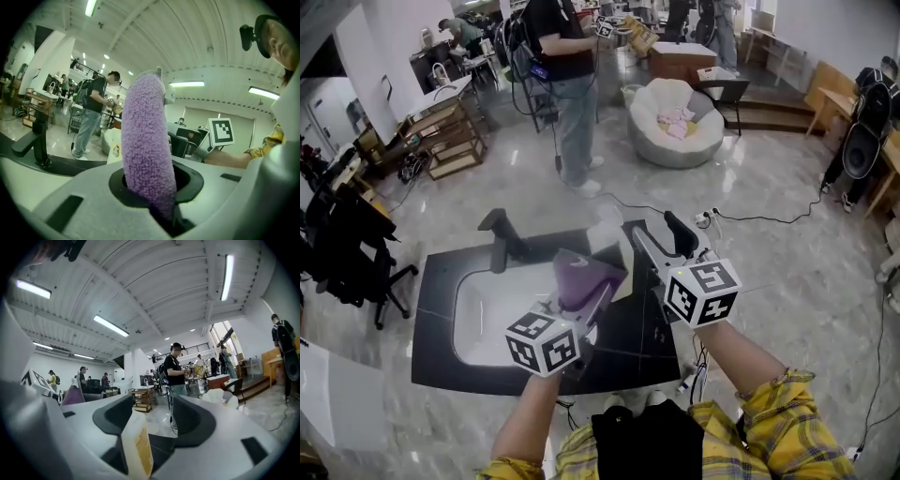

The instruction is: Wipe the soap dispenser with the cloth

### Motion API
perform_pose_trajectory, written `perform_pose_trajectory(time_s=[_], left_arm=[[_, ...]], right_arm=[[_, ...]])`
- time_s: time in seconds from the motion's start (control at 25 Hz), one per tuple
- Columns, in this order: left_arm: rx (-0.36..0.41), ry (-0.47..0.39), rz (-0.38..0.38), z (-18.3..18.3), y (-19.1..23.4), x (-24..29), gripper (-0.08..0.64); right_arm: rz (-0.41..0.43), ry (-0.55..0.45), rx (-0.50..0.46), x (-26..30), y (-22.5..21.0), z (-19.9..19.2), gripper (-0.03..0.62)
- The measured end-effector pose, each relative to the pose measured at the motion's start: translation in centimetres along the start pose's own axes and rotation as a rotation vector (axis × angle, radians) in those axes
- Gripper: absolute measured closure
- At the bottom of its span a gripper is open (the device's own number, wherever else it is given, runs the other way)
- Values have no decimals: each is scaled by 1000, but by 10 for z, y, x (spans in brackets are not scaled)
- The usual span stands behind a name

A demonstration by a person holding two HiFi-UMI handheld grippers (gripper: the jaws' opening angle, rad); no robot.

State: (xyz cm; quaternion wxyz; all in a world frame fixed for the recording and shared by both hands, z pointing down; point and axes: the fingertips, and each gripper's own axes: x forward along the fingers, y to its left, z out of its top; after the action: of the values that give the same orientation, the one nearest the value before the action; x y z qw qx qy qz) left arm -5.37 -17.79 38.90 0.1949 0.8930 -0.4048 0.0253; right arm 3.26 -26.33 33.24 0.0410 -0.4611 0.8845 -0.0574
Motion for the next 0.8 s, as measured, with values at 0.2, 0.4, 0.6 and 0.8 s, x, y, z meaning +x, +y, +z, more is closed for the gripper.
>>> perform_pose_trajectory(time_s=[0.2,0.4,0.6,0.8], left_arm=[[-13,70,50,1,-1,22,503],[-37,122,94,-17,5,38,503],[-79,166,122,-42,14,40,503],[-122,209,138,-67,25,42,503]], right_arm=[[-50,-7,24,-14,-23,-1,344],[-60,-5,36,-23,-31,-4,344],[-69,11,46,-27,-36,-11,344],[-67,36,58,-27,-36,-22,344]])
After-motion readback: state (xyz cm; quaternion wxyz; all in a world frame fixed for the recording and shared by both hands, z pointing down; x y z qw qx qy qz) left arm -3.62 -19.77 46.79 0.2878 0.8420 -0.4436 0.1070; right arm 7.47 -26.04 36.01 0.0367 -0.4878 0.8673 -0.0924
